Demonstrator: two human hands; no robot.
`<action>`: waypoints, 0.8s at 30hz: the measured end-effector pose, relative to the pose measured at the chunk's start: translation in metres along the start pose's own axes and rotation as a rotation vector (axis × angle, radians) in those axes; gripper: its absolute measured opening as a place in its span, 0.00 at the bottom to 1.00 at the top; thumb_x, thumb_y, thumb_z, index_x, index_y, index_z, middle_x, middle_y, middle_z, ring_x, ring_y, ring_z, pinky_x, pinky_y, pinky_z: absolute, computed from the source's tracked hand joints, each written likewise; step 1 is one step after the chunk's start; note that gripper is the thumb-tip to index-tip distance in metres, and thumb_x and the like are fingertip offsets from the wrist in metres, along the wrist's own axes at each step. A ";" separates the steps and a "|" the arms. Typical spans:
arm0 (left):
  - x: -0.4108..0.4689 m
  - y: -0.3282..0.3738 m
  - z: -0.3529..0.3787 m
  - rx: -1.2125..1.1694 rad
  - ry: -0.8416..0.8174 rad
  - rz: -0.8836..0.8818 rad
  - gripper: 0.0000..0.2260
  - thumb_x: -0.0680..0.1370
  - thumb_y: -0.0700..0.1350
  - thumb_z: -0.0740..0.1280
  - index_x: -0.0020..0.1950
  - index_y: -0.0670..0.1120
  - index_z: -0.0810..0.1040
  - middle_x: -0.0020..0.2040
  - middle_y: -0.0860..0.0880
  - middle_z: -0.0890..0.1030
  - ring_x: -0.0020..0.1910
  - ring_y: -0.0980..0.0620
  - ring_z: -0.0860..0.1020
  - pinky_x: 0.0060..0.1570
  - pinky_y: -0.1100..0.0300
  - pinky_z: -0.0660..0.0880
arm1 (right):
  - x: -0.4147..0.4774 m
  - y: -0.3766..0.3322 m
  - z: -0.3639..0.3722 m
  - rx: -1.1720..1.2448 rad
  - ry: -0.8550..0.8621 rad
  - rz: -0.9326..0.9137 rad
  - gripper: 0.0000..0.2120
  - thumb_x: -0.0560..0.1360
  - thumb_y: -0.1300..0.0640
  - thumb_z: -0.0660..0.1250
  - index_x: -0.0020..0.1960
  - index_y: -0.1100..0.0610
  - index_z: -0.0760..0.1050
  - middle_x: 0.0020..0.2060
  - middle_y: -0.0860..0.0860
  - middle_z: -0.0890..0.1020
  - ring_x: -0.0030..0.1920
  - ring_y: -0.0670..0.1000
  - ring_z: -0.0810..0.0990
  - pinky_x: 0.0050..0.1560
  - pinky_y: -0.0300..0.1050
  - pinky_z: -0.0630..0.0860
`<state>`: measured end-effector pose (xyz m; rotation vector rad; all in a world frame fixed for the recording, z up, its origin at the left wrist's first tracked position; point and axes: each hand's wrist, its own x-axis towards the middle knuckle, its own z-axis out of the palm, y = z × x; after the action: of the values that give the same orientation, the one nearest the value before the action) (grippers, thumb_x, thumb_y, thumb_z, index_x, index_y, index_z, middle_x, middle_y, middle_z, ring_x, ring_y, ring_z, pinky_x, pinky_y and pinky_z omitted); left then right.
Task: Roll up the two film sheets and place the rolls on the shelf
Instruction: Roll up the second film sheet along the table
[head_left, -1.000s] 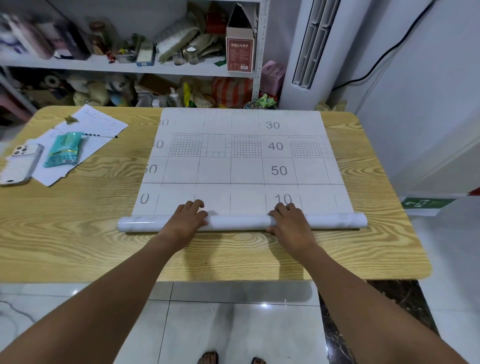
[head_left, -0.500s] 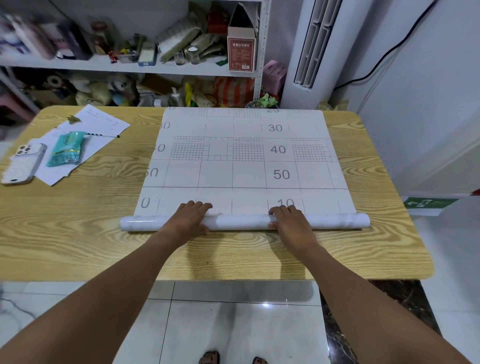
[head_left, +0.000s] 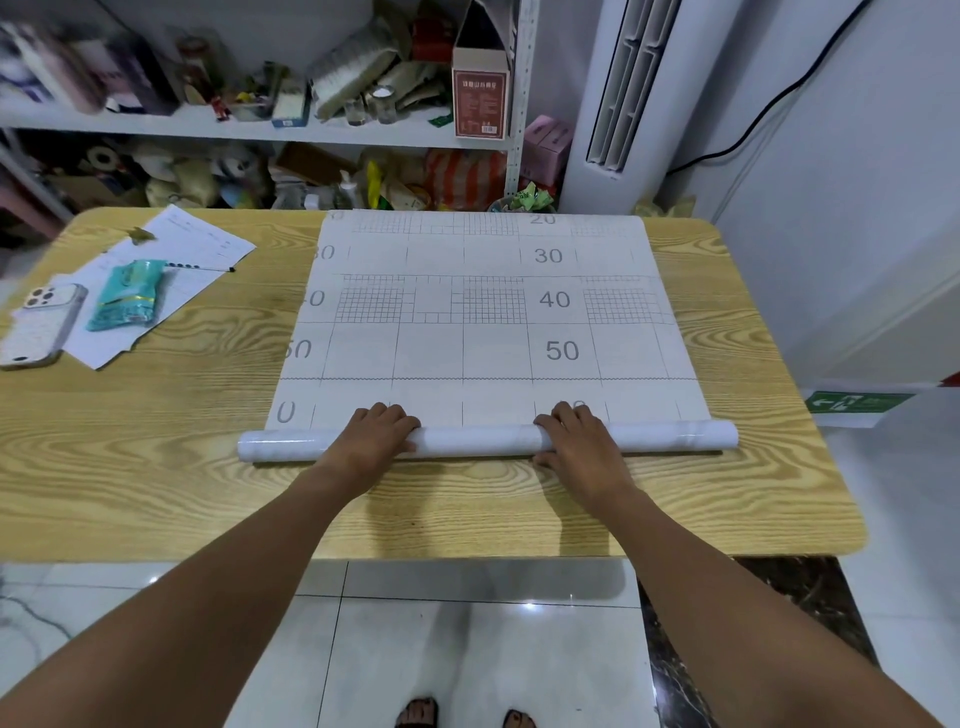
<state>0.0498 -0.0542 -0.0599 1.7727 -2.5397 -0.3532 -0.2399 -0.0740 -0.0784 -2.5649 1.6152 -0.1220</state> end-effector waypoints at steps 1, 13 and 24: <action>-0.001 0.000 0.001 0.006 0.031 0.005 0.12 0.79 0.43 0.60 0.61 0.42 0.74 0.55 0.42 0.75 0.53 0.41 0.72 0.52 0.50 0.66 | 0.001 0.000 0.000 -0.003 -0.003 -0.001 0.19 0.68 0.53 0.74 0.56 0.59 0.75 0.49 0.56 0.77 0.48 0.59 0.76 0.46 0.52 0.74; 0.004 0.001 -0.001 0.052 -0.054 -0.056 0.29 0.73 0.51 0.69 0.70 0.44 0.65 0.58 0.42 0.70 0.57 0.43 0.67 0.54 0.53 0.64 | 0.002 -0.001 -0.001 0.108 0.013 0.018 0.13 0.73 0.56 0.68 0.56 0.60 0.73 0.48 0.55 0.78 0.47 0.58 0.74 0.49 0.51 0.70; -0.002 0.001 0.002 -0.034 -0.029 -0.100 0.17 0.78 0.48 0.61 0.66 0.46 0.67 0.58 0.45 0.74 0.57 0.44 0.69 0.55 0.54 0.62 | -0.003 -0.005 -0.005 -0.146 0.045 0.088 0.20 0.74 0.41 0.55 0.52 0.54 0.77 0.47 0.54 0.77 0.44 0.58 0.75 0.46 0.54 0.73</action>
<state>0.0496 -0.0514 -0.0610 1.9005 -2.4533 -0.4256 -0.2374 -0.0698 -0.0724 -2.6084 1.8142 -0.0571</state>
